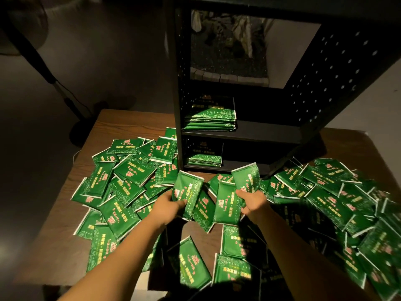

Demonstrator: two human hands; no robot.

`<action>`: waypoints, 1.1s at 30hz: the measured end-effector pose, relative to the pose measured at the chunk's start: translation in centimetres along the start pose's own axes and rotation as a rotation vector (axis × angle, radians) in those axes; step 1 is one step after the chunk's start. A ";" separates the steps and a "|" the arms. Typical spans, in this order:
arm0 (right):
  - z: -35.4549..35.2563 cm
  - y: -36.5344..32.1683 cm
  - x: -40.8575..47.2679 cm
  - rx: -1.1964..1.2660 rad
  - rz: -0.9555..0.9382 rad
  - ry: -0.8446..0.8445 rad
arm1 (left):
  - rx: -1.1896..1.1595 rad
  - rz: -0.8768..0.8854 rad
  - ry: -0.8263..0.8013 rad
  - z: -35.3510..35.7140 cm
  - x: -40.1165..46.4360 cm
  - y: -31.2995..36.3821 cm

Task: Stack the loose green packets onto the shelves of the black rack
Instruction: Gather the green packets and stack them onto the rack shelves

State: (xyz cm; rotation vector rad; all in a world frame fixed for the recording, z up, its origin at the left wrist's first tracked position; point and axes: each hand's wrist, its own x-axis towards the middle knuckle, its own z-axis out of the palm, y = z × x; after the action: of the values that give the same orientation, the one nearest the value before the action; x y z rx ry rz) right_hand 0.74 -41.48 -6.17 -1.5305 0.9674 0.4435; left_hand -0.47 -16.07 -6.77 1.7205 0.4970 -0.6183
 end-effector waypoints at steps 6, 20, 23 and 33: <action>0.8 0.4 -1.2 0.035 0.046 -0.168 | -0.204 0.013 -0.086 -0.8 -1.6 1.1; 2.4 0.7 -3.5 0.103 -0.166 -0.327 | -0.499 -0.056 -0.025 0.6 -1.6 0.9; 2.4 0.8 -4.0 0.274 -0.103 -0.282 | -0.397 -0.079 0.053 1.0 -2.0 0.3; 5.4 2.0 -5.6 0.377 -0.192 -0.282 | -0.175 0.110 -0.115 5.2 -3.3 1.2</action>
State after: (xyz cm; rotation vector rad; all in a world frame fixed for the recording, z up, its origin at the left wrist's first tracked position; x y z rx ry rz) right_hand -2.72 -34.50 -4.38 -1.1676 0.6338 0.3082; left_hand -3.00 -21.46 -4.70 1.5267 0.3618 -0.5735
